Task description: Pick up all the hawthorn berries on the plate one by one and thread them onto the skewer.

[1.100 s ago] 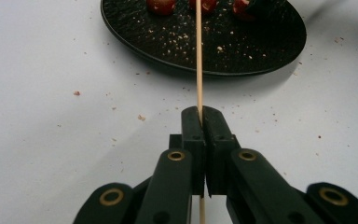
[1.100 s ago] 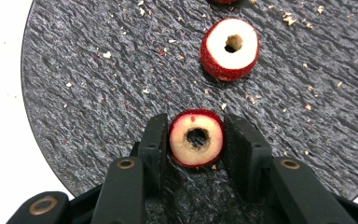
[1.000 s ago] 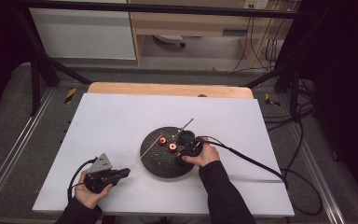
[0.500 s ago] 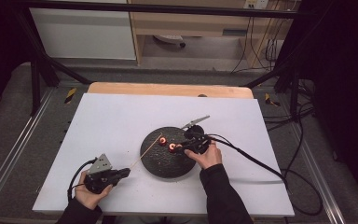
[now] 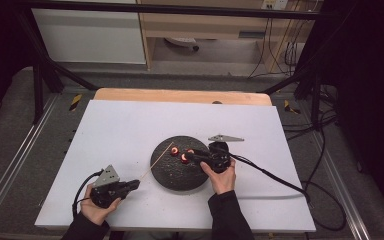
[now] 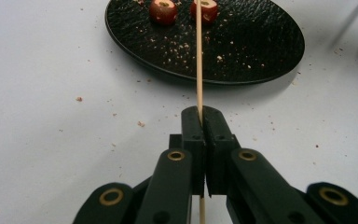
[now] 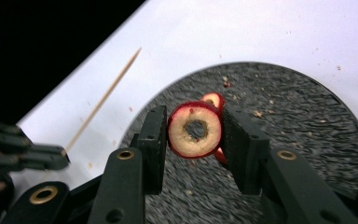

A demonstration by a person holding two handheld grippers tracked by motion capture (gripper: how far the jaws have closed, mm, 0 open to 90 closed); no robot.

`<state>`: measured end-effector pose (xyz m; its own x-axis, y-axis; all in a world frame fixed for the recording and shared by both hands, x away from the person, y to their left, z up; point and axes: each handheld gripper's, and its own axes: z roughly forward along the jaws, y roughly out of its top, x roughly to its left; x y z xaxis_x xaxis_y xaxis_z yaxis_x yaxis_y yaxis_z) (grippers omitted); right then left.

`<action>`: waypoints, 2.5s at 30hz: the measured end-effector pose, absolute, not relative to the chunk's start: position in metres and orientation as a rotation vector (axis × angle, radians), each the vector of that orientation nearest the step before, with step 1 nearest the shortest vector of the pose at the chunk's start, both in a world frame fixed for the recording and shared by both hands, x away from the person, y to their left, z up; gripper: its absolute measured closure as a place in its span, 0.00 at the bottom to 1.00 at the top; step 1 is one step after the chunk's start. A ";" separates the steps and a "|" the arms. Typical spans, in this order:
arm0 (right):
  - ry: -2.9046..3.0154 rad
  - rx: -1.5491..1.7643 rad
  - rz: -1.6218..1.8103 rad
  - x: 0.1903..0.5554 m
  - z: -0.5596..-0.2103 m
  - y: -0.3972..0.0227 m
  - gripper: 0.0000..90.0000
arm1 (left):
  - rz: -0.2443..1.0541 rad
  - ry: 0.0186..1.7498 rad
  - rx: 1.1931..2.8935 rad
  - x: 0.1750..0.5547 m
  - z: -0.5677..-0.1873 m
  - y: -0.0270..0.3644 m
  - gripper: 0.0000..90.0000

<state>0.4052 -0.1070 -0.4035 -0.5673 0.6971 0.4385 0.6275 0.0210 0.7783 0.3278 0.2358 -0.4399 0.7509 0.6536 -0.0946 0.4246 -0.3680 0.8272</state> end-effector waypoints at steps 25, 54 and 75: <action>1.630 1.507 2.044 0.387 -0.423 -0.101 0.69 | 0.334 0.847 1.934 0.314 -0.442 0.214 0.98; 1.361 1.602 2.221 0.402 -0.425 -0.097 0.69 | 0.323 0.861 1.904 0.311 -0.447 0.178 0.98; 1.337 1.615 2.278 0.401 -0.428 -0.094 0.70 | 0.349 0.905 1.870 0.311 -0.449 0.168 0.98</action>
<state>0.4008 -0.0944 -0.4282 -0.4548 0.4836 0.7479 0.4169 -0.6265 0.6586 0.3113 0.1683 -0.4491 0.6794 0.7188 -0.1472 0.4335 -0.2315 0.8709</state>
